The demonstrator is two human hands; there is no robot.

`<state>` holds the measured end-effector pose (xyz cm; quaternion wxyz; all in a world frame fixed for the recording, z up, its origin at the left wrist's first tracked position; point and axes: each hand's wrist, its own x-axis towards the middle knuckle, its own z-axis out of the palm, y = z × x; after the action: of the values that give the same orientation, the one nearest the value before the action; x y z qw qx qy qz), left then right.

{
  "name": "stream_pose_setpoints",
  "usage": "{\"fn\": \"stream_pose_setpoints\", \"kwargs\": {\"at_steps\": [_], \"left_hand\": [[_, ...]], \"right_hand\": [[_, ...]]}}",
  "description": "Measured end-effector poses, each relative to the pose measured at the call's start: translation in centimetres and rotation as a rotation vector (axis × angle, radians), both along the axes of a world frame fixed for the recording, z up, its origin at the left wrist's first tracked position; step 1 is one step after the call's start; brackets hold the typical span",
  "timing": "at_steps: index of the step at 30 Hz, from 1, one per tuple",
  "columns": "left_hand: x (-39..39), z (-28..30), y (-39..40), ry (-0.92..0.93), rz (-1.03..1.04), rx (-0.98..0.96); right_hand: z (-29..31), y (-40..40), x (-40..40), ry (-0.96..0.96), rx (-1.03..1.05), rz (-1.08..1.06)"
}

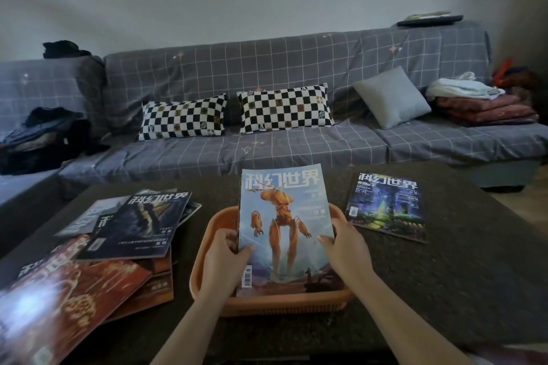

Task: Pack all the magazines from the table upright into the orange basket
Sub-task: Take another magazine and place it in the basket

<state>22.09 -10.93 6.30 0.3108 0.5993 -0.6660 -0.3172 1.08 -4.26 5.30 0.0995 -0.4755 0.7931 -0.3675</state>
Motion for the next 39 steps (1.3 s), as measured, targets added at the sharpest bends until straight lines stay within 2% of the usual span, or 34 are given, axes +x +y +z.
{"fn": "stream_pose_setpoints", "kwargs": {"at_steps": [10,18,24,30,36,39], "left_hand": [[-0.1,0.0,0.0,-0.03,0.036,-0.047],[0.2,-0.7,0.0,-0.131,0.068,-0.082],[-0.1,-0.6,-0.4,-0.033,0.001,-0.071],[0.1,-1.1,-0.9,-0.015,0.076,0.001],[-0.4,-1.1,-0.9,-0.082,0.066,-0.104],[-0.7,-0.6,-0.5,-0.044,0.082,-0.18]], "right_hand": [[-0.3,-0.7,0.6,0.112,0.089,-0.11],[-0.7,-0.5,0.7,0.101,0.106,-0.048],[-0.7,-0.5,0.4,0.085,0.097,-0.054],[-0.6,-0.5,0.5,0.098,0.122,-0.079],[-0.3,-0.4,0.6,0.032,0.104,-0.042],[-0.1,0.0,0.7,-0.01,0.042,-0.018]]}}
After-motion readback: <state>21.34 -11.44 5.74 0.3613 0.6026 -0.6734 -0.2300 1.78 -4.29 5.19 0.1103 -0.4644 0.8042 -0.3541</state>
